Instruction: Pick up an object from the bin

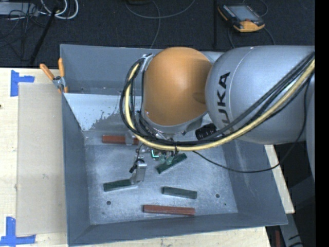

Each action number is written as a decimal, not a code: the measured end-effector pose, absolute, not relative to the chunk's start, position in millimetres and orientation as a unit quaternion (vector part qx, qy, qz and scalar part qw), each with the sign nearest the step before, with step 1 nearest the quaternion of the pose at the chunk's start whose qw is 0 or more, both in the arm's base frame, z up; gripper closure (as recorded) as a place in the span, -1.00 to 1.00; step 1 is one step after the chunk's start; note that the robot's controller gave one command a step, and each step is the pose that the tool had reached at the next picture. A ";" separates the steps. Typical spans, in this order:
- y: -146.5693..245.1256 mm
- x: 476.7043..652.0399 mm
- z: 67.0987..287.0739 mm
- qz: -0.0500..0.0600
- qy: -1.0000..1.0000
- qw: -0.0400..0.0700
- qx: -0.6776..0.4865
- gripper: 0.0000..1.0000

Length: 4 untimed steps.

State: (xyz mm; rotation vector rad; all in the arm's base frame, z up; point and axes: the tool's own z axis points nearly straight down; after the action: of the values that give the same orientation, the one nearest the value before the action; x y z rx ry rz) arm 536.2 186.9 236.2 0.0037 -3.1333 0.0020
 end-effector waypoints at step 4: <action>175.8 551.3 198.4 0.000 -0.985 -0.004 0.175 1.00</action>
Offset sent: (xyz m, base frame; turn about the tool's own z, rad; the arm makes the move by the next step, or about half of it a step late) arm 0.0080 -0.0274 -0.1457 -0.2431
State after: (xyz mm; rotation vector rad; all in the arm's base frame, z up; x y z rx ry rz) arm 551.3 175.8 198.4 0.5508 -3.1011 -0.0008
